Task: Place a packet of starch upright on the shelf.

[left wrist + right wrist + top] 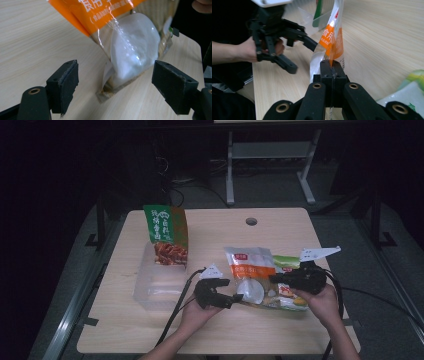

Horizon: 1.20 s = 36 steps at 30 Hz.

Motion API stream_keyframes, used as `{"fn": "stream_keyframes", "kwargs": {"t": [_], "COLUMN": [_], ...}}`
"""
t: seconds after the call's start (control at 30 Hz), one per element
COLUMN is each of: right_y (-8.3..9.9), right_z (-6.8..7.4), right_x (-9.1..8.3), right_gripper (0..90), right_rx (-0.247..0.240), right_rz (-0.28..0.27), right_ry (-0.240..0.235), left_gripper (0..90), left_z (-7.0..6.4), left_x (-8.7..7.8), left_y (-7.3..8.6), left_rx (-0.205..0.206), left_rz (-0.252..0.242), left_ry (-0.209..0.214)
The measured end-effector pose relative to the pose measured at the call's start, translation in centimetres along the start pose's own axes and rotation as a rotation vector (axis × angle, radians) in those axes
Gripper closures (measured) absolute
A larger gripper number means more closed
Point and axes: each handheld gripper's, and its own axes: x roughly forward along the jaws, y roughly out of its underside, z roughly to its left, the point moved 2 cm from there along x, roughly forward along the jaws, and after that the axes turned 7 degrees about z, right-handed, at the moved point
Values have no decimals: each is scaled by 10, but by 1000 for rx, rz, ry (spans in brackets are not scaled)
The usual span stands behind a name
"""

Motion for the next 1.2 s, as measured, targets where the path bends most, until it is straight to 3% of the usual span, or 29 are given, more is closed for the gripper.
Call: {"fn": "stream_keyframes", "kwargs": {"t": [0.03, 0.17, 0.33, 0.43, 0.53, 0.6, 1.0, 1.2], "right_y": [0, 0, 0, 0, 2, 3, -2, 0], "right_z": [1, 5, 7, 8, 8, 8, 10, 8], "right_x": [0, 1, 1, 2, 2, 3, 10, 15], "right_gripper": [900, 900, 900, 900, 900, 900, 900, 898], "right_rx": [-6, -25, -38, -41, -35, -31, -32, -25], "right_rz": [-6, -16, -23, -23, -24, -23, -27, -6], "right_ry": [-2, -6, -9, -8, -9, -8, -1, -9], "left_gripper": [222, 270, 505, 606, 800, 855, 899, 900], "left_z": [2, 4, 2, -1, 1, 2, -1, -4], "left_x": [2, 9, 15, 14, 8, 6, -9, -12], "left_y": [-1, -3, -6, -10, -12, -12, -14, -11], "left_rx": [10, -18, 1, 12, 4, 1, 11, 53], "left_rz": [8, 8, -1, -16, -35, -32, -50, -31], "left_ry": [3, 40, 98, 82, 80, 83, -12, -54]}}
